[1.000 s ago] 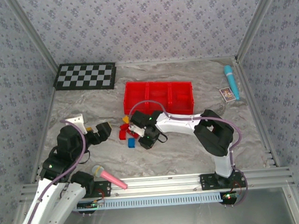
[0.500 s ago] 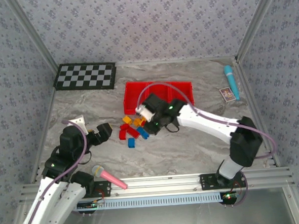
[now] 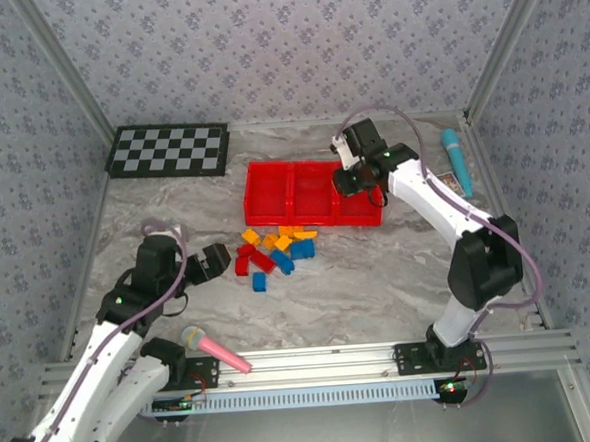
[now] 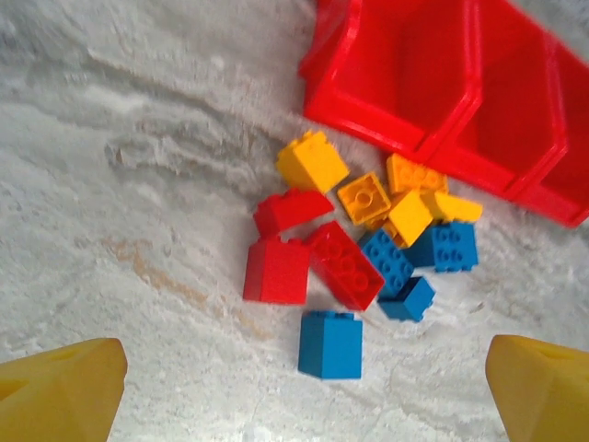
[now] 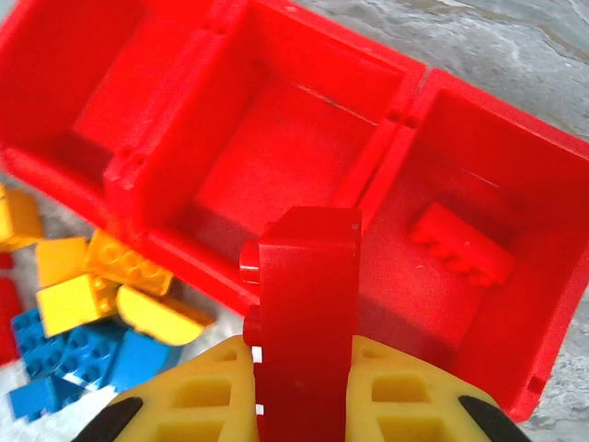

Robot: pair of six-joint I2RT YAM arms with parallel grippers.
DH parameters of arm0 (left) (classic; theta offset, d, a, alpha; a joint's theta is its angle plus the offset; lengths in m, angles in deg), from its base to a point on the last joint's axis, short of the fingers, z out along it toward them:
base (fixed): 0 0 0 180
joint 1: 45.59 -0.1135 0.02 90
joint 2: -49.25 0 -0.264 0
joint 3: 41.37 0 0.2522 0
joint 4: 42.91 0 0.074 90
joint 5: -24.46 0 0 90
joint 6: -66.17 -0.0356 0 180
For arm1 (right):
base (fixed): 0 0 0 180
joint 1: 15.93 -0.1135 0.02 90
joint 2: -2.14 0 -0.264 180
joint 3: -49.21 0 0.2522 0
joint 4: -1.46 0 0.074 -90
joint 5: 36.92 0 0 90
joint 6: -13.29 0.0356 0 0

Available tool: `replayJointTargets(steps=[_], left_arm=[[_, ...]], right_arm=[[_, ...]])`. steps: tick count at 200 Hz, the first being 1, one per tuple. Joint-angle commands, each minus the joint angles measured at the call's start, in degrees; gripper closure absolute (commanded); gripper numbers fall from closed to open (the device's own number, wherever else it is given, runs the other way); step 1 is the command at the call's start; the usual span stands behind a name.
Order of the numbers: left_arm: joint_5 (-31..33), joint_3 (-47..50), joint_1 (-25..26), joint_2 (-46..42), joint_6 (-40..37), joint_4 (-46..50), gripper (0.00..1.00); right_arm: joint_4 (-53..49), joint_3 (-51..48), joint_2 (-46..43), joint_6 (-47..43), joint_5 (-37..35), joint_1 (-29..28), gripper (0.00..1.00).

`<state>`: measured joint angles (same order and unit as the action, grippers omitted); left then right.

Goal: Sort the legos into containers by color
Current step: Place the lego in the container.

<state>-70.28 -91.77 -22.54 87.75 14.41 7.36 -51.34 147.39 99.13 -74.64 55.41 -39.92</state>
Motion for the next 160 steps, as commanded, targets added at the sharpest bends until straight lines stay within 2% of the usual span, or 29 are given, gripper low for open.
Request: replayJointTargets(steps=[1,64,129,160], left_arm=[[-4.35,-3.08,0.5,3.32,-0.28,1.64,0.0],[-3.72,-4.93,4.14,12.06,0.45,1.84,0.0],[-2.09,-5.96,6.43,16.05,1.84,0.93,0.0],[-0.34,-6.87,7.01,18.99,1.84,2.07,0.0]], right_arm=[[-0.48,3.02,4.33,-0.3,0.19,1.74,0.8],[-2.49,7.0,12.07,0.51,0.04,4.13,0.76],[-1.13,5.08,11.75,1.36,1.68,5.14,0.5],[-0.5,3.79,9.89,1.0,2.3,5.13,0.47]])
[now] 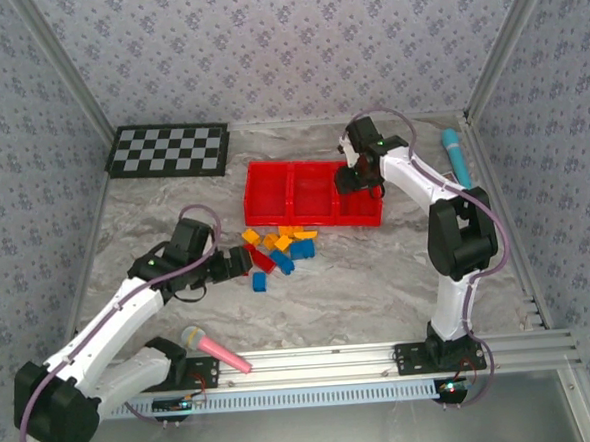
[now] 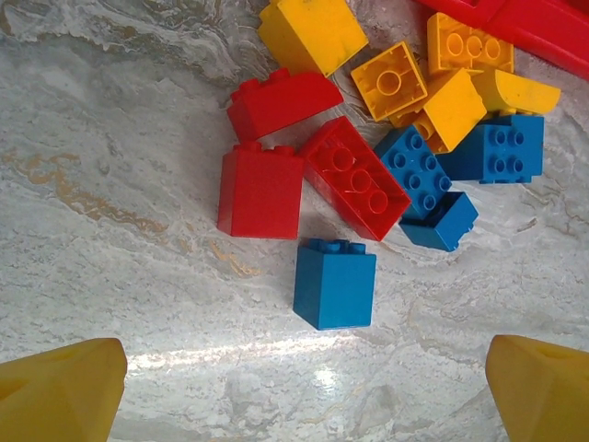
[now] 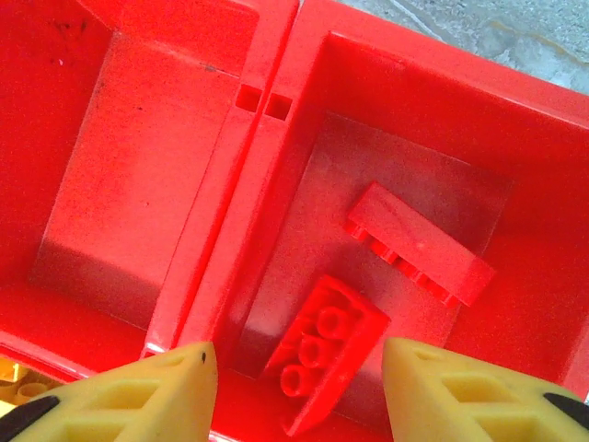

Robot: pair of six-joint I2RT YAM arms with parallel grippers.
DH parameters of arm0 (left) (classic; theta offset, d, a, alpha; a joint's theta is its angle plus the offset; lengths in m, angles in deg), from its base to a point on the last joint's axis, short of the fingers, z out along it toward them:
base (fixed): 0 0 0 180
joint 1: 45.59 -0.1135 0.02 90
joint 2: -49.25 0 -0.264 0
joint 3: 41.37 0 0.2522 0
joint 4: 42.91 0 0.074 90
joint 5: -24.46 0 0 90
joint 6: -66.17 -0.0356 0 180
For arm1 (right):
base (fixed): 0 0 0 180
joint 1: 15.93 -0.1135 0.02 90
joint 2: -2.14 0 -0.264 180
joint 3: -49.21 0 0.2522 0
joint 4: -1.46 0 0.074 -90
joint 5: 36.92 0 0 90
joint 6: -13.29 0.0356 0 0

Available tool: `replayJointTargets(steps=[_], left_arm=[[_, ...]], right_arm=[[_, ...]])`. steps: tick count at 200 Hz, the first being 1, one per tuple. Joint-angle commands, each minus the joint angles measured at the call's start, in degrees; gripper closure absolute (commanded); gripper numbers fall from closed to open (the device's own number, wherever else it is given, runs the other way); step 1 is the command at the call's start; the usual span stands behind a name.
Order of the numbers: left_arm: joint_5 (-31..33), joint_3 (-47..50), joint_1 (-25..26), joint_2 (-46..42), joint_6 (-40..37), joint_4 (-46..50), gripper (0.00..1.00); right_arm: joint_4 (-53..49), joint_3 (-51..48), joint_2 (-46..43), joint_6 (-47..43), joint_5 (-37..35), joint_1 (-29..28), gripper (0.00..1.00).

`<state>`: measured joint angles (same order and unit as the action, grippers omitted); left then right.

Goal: Sort the legos into containers by color
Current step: Place the lego in the container, then pick up the lego from the center of the table.

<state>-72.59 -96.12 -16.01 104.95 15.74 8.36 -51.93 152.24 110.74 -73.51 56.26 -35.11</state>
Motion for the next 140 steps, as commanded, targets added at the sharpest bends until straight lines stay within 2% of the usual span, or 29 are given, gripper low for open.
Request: replayJointTargets(steps=[1,36,55,77,103,108,110,140], left_arm=[[2.01,-2.61,0.48,1.96,0.51,1.06,0.0],[2.21,-5.19,0.73,7.89,-0.89,4.73,0.0],[2.39,-6.57,0.9,10.56,-1.65,5.19,0.0],[2.6,-8.43,1.18,13.82,-2.86,5.75,0.0],[3.63,-11.29,1.27,18.29,-3.96,7.17,0.0],[3.71,-11.74,1.26,19.31,-4.34,7.25,0.0],[3.71,-11.96,1.26,19.61,-4.44,7.27,0.0],[4.18,-15.63,1.35,26.17,-6.64,9.41,0.0]], right_arm=[[0.18,-1.18,-1.85,-0.22,1.55,0.35,0.47],[3.18,-6.73,-8.17,0.6,3.99,0.11,0.44],[3.4,-10.33,-12.73,3.19,2.56,-0.68,0.35],[3.11,-14.25,-18.16,5.72,1.06,-1.91,0.29],[4.97,-20.32,-25.48,9.13,-1.43,-2.89,0.15],[4.99,-21.97,-27.03,9.68,-1.77,-2.95,0.02],[4.98,-22.7,-27.54,9.91,-1.88,-2.96,0.0],[6.72,-27.29,-34.26,11.65,-2.36,-2.88,0.0]])
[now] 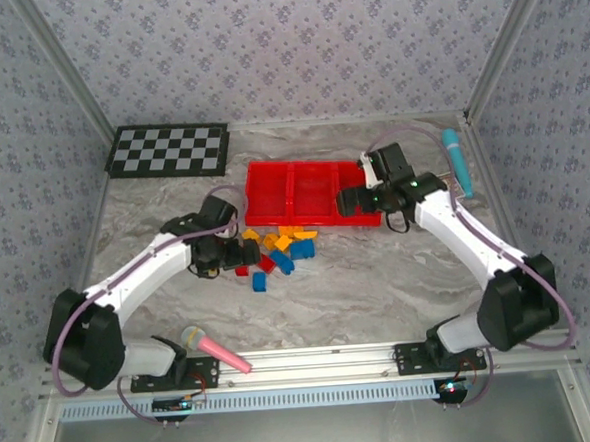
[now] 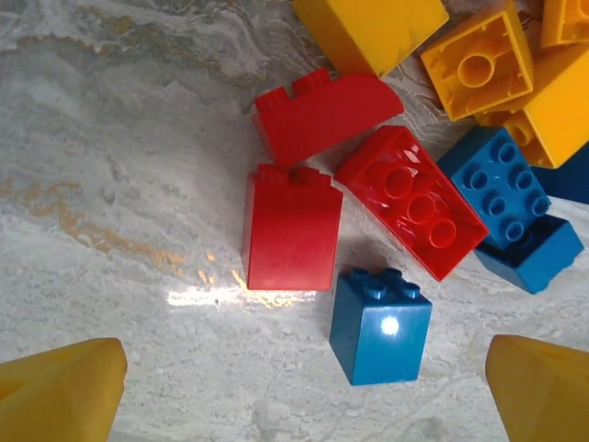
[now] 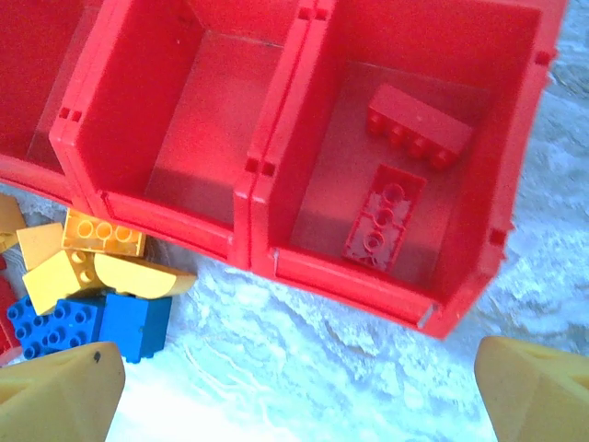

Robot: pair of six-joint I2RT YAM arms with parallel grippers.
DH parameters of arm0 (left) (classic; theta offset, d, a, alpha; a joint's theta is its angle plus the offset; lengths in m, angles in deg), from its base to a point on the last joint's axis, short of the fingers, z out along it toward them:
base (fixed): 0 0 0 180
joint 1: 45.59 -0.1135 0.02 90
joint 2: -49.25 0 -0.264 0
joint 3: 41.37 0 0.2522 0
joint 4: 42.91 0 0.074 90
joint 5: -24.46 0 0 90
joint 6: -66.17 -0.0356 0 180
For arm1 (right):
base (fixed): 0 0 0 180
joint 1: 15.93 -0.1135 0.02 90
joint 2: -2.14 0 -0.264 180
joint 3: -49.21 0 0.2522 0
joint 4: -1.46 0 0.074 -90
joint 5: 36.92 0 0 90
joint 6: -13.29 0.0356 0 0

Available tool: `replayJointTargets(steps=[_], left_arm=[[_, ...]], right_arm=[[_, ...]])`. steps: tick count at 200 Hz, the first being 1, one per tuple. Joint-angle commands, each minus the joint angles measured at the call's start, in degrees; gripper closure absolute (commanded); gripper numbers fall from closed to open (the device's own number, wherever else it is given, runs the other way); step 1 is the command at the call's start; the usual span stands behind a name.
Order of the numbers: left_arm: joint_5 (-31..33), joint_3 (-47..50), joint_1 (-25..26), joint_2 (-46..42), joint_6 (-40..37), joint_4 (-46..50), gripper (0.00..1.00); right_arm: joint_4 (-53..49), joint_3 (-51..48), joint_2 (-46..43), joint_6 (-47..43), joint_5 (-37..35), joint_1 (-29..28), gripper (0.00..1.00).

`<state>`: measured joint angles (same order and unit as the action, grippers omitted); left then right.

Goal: Sort the legos into containers by color
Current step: Pick up the lego from the center of the table.

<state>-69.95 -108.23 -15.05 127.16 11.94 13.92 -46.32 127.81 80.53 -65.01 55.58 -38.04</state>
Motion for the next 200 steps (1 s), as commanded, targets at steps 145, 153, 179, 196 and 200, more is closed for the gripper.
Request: replayJointTargets(steps=[145,153,179,196,200], left_arm=[[4.23,-6.13,0.31,17.57,-4.79,1.92,0.41],[4.23,-6.22,0.3,18.32,-4.83,1.71,0.45],[4.18,-5.96,0.3,19.2,-4.66,0.87,0.55],[4.75,-6.06,0.3,19.5,-4.57,0.77,0.58],[4.77,-6.03,0.3,19.48,-4.57,0.74,0.59]], right_arm=[[1.69,-11.01,-13.54,1.46,1.54,2.0,0.0],[1.46,-10.97,-13.5,1.41,1.59,2.0,0.0],[0.52,-11.04,-13.78,1.0,1.32,2.06,0.0],[0.16,-11.28,-14.46,0.78,1.26,2.1,0.0],[0.1,-11.31,-14.61,0.85,1.15,2.14,0.0]])
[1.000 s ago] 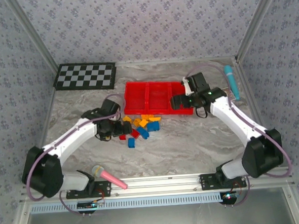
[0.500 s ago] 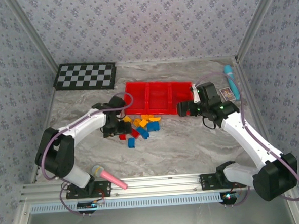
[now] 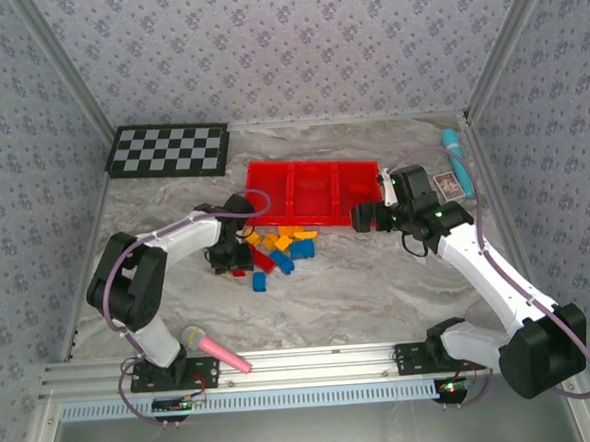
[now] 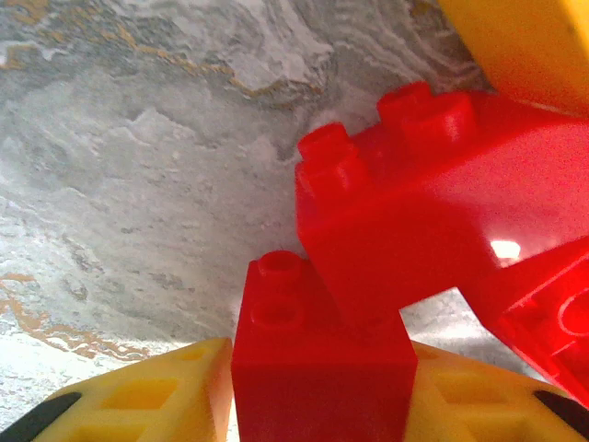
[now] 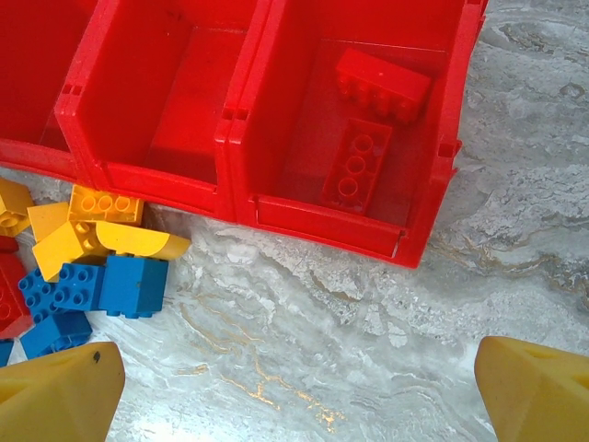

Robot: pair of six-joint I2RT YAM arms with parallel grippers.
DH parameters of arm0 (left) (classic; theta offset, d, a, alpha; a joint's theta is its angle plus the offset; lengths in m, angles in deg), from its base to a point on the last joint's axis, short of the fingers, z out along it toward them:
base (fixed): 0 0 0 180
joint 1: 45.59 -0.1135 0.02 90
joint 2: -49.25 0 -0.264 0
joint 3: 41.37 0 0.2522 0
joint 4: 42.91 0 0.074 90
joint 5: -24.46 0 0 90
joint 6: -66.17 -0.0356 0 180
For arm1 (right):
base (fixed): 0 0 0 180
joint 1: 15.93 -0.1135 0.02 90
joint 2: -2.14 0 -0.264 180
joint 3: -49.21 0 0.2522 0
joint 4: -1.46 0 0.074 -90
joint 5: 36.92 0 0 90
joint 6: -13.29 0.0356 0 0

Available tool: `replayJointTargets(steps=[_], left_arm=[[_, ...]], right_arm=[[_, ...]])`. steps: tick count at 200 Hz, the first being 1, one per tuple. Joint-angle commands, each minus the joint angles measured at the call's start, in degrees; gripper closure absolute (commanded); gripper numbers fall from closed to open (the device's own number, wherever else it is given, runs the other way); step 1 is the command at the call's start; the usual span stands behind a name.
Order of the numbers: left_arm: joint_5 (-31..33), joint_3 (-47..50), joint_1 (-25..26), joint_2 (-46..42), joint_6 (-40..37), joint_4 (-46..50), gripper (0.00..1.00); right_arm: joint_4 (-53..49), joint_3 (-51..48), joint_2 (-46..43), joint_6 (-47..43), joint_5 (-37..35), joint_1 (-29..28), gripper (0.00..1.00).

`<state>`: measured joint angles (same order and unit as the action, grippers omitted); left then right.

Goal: Sort the legos into containers by color
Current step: Pick up the lego from the center of the table, then place the lego in the container.

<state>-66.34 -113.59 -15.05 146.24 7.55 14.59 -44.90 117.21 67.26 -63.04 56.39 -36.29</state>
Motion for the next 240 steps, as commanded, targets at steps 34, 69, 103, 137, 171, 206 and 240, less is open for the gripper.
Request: replayJointTargets(steps=[34,69,103,137,171,206,240], left_arm=[[0.87,-0.54,0.43,-2.94,0.65,-1.07,0.71],[0.37,-3.75,2.23,-10.52,1.57,-1.52,0.76],[-1.06,-11.94,6.1,-12.92,1.06,-4.45,0.79],[-3.94,-22.86,7.35,-6.78,-0.2,-9.52,0.79],[-6.48,-35.34,10.28,3.97,-1.95,-11.94,0.79],[-6.03,-49.95,13.48,16.0,-4.85,-9.17,0.78],[-6.52,-60.43,16.07,25.16,-6.1,-8.44,0.78]], right_arm=[[-1.55,-0.97,-2.77,-1.13,-0.41,0.33,0.0],[-3.06,-1.38,-5.09,-0.21,-5.31,0.55,0.0],[-3.24,-2.19,-8.95,1.5,-7.72,1.35,0.0],[-4.69,-3.15,-13.74,3.91,-9.52,2.07,0.0],[-6.54,-4.87,-19.99,5.91,-11.38,2.58,0.0],[-10.22,-5.51,-24.53,6.37,-12.36,3.33,0.0],[-13.4,-5.14,-26.55,5.82,-12.87,3.98,0.0]])
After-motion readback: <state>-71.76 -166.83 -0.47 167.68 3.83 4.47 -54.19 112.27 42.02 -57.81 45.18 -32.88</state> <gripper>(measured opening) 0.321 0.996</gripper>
